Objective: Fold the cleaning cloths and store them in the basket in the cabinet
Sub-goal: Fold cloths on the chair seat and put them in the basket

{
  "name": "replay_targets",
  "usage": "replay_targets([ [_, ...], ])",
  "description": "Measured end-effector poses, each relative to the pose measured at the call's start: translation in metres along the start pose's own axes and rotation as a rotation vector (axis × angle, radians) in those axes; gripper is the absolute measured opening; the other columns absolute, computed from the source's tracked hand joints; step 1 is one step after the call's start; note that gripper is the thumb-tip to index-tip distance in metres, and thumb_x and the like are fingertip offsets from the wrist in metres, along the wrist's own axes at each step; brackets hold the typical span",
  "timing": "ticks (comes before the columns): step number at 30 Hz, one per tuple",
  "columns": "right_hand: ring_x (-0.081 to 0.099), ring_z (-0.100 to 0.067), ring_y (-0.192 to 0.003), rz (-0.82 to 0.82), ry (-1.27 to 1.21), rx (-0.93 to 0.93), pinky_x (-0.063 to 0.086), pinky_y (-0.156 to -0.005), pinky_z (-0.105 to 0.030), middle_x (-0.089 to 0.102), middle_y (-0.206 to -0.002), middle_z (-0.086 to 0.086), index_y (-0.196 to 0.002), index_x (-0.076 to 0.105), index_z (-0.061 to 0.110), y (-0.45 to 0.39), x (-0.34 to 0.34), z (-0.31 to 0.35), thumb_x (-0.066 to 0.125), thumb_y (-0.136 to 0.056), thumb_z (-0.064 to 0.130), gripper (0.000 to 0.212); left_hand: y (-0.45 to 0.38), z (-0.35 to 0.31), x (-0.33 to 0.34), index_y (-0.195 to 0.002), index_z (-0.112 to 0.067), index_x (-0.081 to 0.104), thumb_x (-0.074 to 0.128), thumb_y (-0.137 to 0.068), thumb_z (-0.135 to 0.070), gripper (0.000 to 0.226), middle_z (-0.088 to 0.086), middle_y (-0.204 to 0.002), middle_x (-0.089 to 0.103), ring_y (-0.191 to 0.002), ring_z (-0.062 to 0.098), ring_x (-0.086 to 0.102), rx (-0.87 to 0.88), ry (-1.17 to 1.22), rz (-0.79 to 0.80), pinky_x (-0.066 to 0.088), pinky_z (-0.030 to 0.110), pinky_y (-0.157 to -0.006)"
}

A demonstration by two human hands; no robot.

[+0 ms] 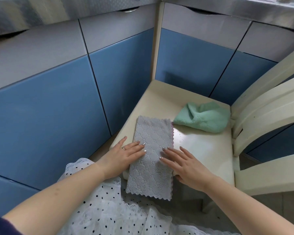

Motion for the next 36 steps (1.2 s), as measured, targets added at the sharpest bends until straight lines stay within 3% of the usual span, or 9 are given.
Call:
replay_targets([
  [4,0.048,-0.022,-0.13,-0.131,-0.042,0.044,0.04,-0.103,-0.048,0.048,-0.143,-0.003,-0.138,0.042,0.029,-0.001,-0.002,0.009,0.072,-0.071,0.036,0.074,0.002,-0.002,0.011,-0.141,-0.022,0.037,0.078,-0.064,-0.012,0.088,0.003,-0.144,0.045,-0.133,0.022,0.043,-0.009,0.025,0.028,0.018,0.049,-0.107],
  [8,0.048,-0.013,-0.127,-0.279,-0.443,0.182,0.032,-0.11,-0.035,0.056,-0.134,0.006,-0.126,0.057,0.026,-0.001,-0.01,-0.008,0.048,-0.09,0.035,0.039,0.003,0.008,-0.003,-0.128,-0.023,0.054,0.047,-0.085,-0.028,0.044,-0.005,-0.135,0.055,-0.128,0.014,0.048,-0.065,0.237,-0.093,0.016,0.043,-0.115],
  [11,0.061,-0.018,-0.091,-0.312,-0.836,0.491,0.039,-0.075,-0.02,0.068,-0.095,-0.001,-0.095,0.066,0.013,-0.004,-0.01,-0.033,0.052,-0.094,0.017,0.015,0.001,0.025,-0.012,-0.119,-0.022,0.061,0.038,-0.087,-0.037,0.043,-0.01,-0.122,0.064,-0.119,0.007,0.053,-0.285,0.634,-0.12,0.023,0.041,-0.116],
  [15,0.039,-0.014,-0.06,-0.478,-1.072,0.713,0.024,-0.056,-0.031,0.049,-0.063,-0.007,-0.075,0.051,0.004,-0.01,-0.024,-0.052,0.048,-0.096,0.022,0.028,-0.001,0.042,-0.016,-0.109,-0.023,0.062,0.033,-0.081,-0.07,0.062,-0.019,-0.095,0.062,-0.096,0.011,0.056,-0.598,0.944,-0.206,0.043,0.035,-0.092],
  [21,0.041,-0.017,-0.063,-0.438,-1.068,0.849,0.029,-0.056,-0.033,0.055,-0.069,-0.008,-0.078,0.054,0.001,-0.031,-0.026,-0.073,0.047,-0.096,0.029,0.034,-0.004,0.063,-0.007,-0.099,-0.026,0.061,0.056,-0.09,-0.042,0.019,-0.011,-0.083,0.065,-0.084,0.01,0.061,-0.94,1.027,-0.324,0.052,0.04,-0.077],
  [25,0.046,-0.025,-0.068,-0.312,-0.973,0.92,0.03,-0.056,-0.032,0.052,-0.064,-0.003,-0.068,0.05,0.008,-0.042,-0.019,-0.085,0.046,-0.096,0.03,0.035,-0.007,0.07,0.002,-0.125,-0.035,0.046,0.053,-0.09,-0.043,0.037,-0.013,-0.072,0.061,-0.082,0.015,0.059,-1.023,0.937,-0.268,0.051,0.038,-0.077],
  [29,0.047,-0.026,-0.069,-0.233,-0.909,0.957,0.029,-0.054,-0.031,0.049,-0.059,-0.002,-0.06,0.044,0.013,-0.046,-0.013,-0.091,0.049,-0.094,0.032,0.039,-0.01,0.075,0.01,-0.124,-0.038,0.046,0.05,-0.09,-0.045,0.036,-0.016,-0.073,0.061,-0.087,0.019,0.058,-1.051,0.855,-0.212,0.046,0.035,-0.086],
  [33,0.055,-0.028,-0.078,-0.206,-0.902,0.97,0.034,-0.062,-0.031,0.062,-0.074,-0.007,-0.079,0.062,0.008,-0.048,-0.008,-0.093,0.053,-0.092,0.033,0.03,-0.015,0.076,0.007,-0.12,-0.035,0.051,0.047,-0.092,-0.04,0.029,-0.014,-0.074,0.061,-0.086,0.018,0.057,-1.033,0.767,-0.14,0.036,0.028,-0.086],
  [36,0.057,-0.024,-0.085,-0.237,-0.964,0.993,0.036,-0.068,-0.028,0.063,-0.091,-0.003,-0.104,0.06,0.014,-0.044,-0.005,-0.093,0.055,-0.09,0.034,0.025,-0.019,0.075,0.0,-0.122,-0.032,0.05,0.047,-0.091,-0.038,0.032,-0.014,-0.083,0.059,-0.089,0.017,0.056,-1.011,0.729,-0.083,0.038,0.032,-0.091],
])
Point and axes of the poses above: each hand's wrist, its own y-axis away from the middle knuckle, its own x-axis out of the palm, z = x × y, the point moved 9 cm from there along -y, towards the middle knuckle
